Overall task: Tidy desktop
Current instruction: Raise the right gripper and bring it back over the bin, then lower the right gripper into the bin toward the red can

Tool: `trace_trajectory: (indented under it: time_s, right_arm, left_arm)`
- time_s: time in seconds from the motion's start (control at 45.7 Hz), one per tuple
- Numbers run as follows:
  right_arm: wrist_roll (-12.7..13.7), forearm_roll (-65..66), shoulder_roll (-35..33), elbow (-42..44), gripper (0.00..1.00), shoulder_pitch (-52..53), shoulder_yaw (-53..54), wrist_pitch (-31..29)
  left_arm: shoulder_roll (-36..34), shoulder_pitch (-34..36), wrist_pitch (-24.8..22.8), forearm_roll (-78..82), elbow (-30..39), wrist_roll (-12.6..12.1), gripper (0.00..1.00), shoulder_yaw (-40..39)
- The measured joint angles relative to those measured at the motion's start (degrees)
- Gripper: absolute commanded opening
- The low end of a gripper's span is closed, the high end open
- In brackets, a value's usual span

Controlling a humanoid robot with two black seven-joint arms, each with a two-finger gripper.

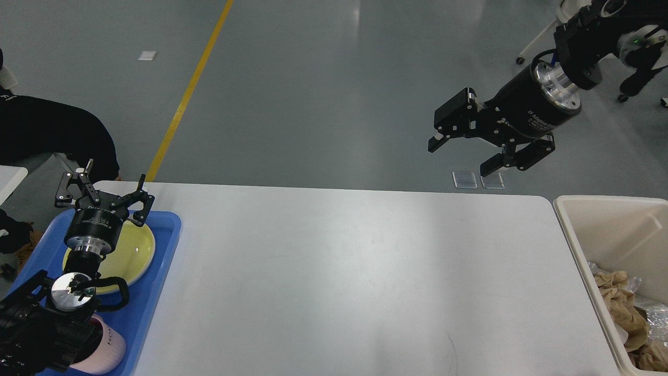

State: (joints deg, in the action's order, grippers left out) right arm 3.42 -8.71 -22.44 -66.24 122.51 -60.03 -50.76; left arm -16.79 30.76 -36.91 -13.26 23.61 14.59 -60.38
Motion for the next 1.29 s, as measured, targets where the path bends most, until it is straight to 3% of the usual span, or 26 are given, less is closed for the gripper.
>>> trace_trajectory:
  time_s: [0.241, 0.81, 1.291]
  right_arm:
    - [-0.13, -0.19, -6.39, 0.52, 1.00, -2.85, 1.05, 5.28]
    - [0.00, -2.36, -30.02, -0.27, 1.00, -23.72, 0.21, 5.61]
    - [-0.11, -3.72, -30.55, 0.36, 1.00, -43.82, 3.32, 11.00]
  left_arm:
    - [0.00, 0.00, 0.00, 0.00, 0.02, 0.00, 0.96, 0.00]
    - [0.00, 0.00, 0.00, 0.04, 0.02, 0.00, 0.96, 0.00]
    - [0.00, 0.00, 0.00, 0.00, 0.01, 0.00, 0.96, 0.00]
